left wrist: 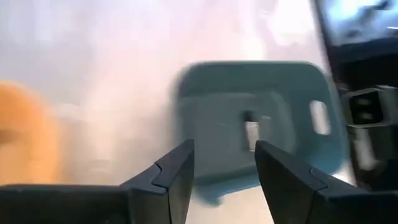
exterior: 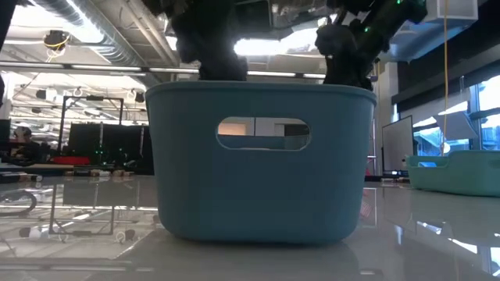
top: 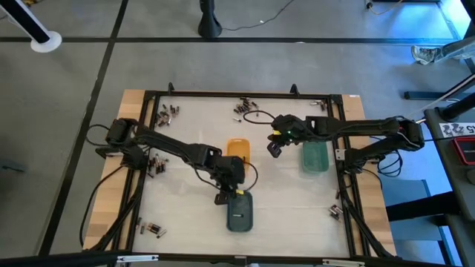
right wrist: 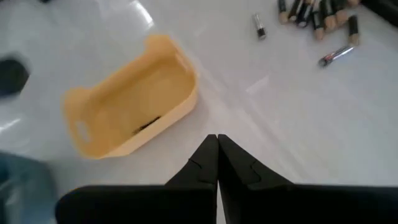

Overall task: Sort batteries
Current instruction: Put the black battery into the green bin

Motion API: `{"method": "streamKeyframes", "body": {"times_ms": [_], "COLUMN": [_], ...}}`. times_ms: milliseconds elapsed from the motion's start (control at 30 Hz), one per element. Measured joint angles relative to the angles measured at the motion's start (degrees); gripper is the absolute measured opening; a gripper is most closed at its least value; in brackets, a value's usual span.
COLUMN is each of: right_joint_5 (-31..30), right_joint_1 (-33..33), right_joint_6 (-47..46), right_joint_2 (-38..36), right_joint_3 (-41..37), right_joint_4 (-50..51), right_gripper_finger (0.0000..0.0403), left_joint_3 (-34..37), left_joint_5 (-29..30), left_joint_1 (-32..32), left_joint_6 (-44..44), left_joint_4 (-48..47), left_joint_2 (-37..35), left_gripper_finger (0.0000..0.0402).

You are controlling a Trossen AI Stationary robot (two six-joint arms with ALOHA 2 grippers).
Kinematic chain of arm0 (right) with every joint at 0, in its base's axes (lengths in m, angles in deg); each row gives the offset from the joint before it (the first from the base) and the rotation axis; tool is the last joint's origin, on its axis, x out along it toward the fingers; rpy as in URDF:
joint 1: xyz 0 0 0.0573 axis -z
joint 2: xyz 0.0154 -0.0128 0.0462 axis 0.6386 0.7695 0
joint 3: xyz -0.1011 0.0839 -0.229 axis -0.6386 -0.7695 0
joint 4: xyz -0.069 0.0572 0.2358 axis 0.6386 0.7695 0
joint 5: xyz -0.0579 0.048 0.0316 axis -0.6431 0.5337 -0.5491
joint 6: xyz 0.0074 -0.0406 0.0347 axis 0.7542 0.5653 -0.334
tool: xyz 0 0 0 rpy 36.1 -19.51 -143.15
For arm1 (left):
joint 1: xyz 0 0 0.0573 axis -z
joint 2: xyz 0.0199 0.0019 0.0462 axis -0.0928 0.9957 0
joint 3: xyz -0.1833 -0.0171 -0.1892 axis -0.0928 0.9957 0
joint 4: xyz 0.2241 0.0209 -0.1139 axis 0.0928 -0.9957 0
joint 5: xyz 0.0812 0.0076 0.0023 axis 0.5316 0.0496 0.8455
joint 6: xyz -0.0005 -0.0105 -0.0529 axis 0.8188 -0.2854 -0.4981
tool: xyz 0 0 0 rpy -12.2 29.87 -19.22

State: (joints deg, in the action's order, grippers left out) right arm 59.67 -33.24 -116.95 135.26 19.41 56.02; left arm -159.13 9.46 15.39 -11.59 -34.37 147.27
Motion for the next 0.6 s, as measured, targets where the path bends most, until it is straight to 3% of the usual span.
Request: {"method": "streamKeyframes", "body": {"times_ms": [167,300,467,600], "right_joint_5": [-0.10,0.77,3.41,5.17], "right_joint_1": [-6.46,-15.61,-29.76,-39.96], "right_joint_6": [-5.81,-16.52,-32.04,-44.01], "right_joint_2": [-1.95,-2.34,-2.04,-1.86], "right_joint_3": [5.12,8.01,6.86,3.68], "right_joint_4": [12.69,23.02,31.93,32.74], "right_gripper_finger": [0.0001,0.0001,0.0001,0.0004], "left_joint_3": [1.58,6.57,14.27,18.61], "left_joint_5": [16.10,25.48,28.32,28.33], "left_joint_1": [-0.02,-1.30,-4.64,-6.81], "left_joint_6": [2.65,2.32,-0.75,-2.45], "left_joint_4": [-9.01,-9.85,-5.38,-1.81], "left_joint_2": [-8.22,-15.89,-24.91,-30.06], "left_gripper_finger": [0.0161,0.0161,0.0161,0.0161]}}
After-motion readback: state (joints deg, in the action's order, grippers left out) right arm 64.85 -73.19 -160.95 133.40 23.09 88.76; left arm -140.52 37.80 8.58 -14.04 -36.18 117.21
